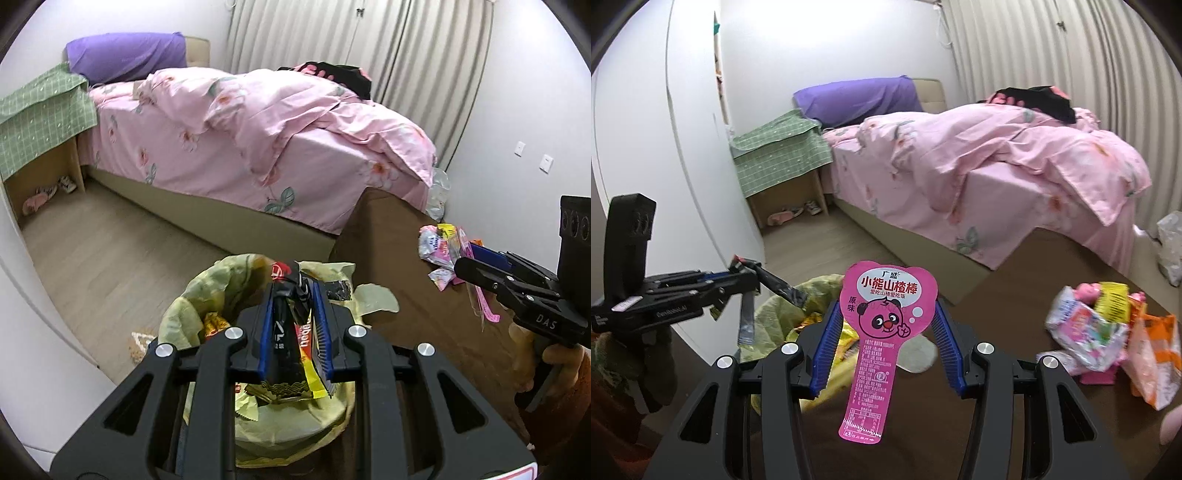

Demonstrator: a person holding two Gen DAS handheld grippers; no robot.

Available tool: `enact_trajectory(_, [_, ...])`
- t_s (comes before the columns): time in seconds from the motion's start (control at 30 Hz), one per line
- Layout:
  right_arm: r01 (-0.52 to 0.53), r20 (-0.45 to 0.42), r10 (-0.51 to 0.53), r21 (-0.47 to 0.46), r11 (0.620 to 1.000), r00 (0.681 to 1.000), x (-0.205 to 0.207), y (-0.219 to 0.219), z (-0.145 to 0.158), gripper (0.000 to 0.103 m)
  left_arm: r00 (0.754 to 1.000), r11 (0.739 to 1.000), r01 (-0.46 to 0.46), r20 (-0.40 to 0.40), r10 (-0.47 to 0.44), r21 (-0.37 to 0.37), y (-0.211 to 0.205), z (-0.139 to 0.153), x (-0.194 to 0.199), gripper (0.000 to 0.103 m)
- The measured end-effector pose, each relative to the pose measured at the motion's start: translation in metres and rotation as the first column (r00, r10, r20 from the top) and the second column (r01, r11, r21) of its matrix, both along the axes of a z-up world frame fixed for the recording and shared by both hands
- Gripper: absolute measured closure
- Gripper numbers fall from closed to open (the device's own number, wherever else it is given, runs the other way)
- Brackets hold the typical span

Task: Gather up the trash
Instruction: 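Carry the pink package and black wrappers over the yellow bag and open both grippers, then return to the table and grasp the orange Air Cushion bag with the right gripper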

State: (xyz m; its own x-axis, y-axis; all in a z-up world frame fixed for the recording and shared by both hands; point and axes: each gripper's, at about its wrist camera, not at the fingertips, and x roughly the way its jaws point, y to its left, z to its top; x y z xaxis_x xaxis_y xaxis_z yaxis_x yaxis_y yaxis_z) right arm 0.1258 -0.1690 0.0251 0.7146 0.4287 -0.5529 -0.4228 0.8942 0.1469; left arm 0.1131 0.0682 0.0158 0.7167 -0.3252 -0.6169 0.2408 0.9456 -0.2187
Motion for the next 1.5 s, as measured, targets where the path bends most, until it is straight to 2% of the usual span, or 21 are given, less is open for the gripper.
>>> enact_trajectory(0.13, [-0.053,-0.032,0.053,0.023,0.998,0.998,0.013,0.015,-0.007,0.056,1.000,1.000,-0.010,-0.028,0.009,-0.009,0.009,-0.010,0.005,0.084])
enact_trajectory(0.53, [-0.166,-0.116,0.166,0.012,0.986,0.979,0.054,0.064,-0.038,0.056,0.990,0.998,-0.041,-0.138,0.035,-0.045,0.026,-0.057,0.028,0.084])
enact_trajectory(0.73, [-0.185,-0.168,0.184,0.010,0.983,0.969,0.064,0.077,-0.057,0.056,0.983,0.996,-0.068,-0.171,0.058,-0.052,0.040,-0.068,0.028,0.084])
enact_trajectory(0.93, [-0.187,-0.182,0.188,0.024,0.982,0.965,0.067,0.080,-0.063,0.056,0.982,0.995,-0.082,-0.176,0.072,-0.050,0.045,-0.073,0.026,0.084])
enact_trajectory(1.0, [-0.189,-0.193,0.195,0.049,0.981,0.962,0.071,0.079,-0.066,0.055,0.982,0.995,-0.078,-0.177,0.065,-0.068,0.046,-0.073,0.026,0.076])
enact_trajectory(1.03, [-0.189,-0.199,0.197,0.061,0.980,0.960,0.072,0.077,-0.068,0.046,0.982,0.993,-0.079,-0.176,0.062,-0.089,0.049,-0.073,0.026,0.071])
enact_trajectory(1.07, [-0.187,-0.203,0.197,0.071,0.980,0.959,0.072,0.076,-0.069,0.039,0.983,0.992,-0.081,-0.175,0.063,-0.101,0.051,-0.073,0.026,0.056])
enact_trajectory(1.1, [-0.188,-0.207,0.202,0.085,0.979,0.957,0.073,0.074,-0.070,0.039,0.983,0.990,-0.081,-0.175,0.060,-0.115,0.052,-0.072,0.026,0.047])
enact_trajectory(1.27, [-0.159,-0.191,0.171,0.078,0.984,0.967,0.066,0.064,-0.063,0.035,0.981,0.987,-0.112,-0.170,0.091,-0.117,0.054,-0.062,0.023,0.043])
enact_trajectory(1.5, [-0.049,-0.145,0.059,0.071,0.996,0.988,0.046,0.016,-0.048,0.035,0.991,0.988,-0.116,-0.081,0.108,-0.101,0.037,-0.032,0.022,0.042])
